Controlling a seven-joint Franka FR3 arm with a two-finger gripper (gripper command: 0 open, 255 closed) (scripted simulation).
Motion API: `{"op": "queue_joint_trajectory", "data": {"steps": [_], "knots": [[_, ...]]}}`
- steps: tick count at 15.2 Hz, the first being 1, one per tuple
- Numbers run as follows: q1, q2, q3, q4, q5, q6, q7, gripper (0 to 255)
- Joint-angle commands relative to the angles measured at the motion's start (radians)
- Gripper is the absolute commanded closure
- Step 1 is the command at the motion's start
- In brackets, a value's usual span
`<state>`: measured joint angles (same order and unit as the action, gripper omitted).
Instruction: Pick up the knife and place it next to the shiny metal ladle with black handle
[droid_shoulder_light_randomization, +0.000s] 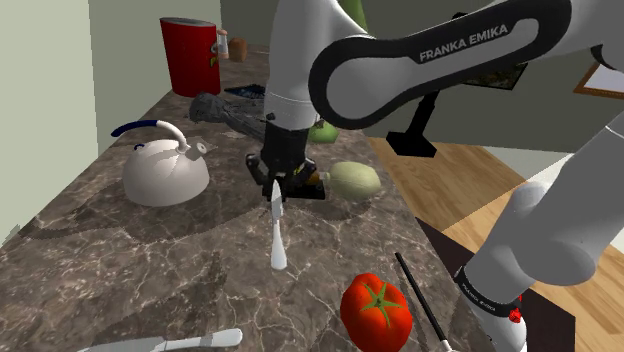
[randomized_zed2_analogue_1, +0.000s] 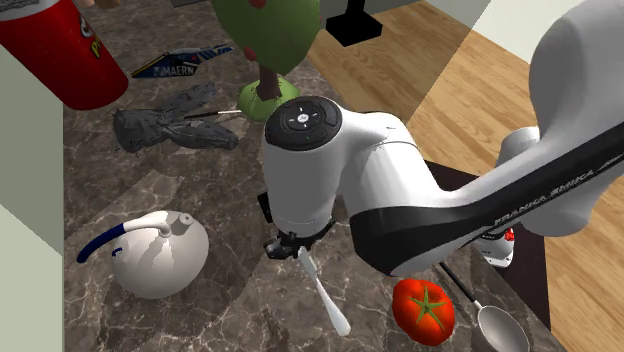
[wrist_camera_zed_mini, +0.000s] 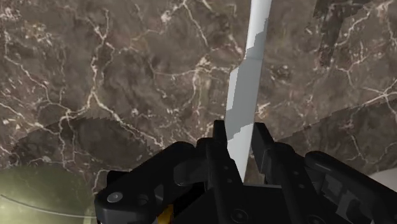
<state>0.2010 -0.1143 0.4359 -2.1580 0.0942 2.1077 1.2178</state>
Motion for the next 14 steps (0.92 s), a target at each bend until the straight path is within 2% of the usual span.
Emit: {"op": "queue_joint_trajectory", "data": {"steps": [1,8,14], "knots": [[0.023,-0.047,0.021,-0.046,0.023,0.006,0.031,255],[0.106,-0.185,0.095,-0.162,0.106,0.005,0.136,255],[0.185,-0.273,0.171,-0.217,0.173,-0.008,0.246,255]]}}
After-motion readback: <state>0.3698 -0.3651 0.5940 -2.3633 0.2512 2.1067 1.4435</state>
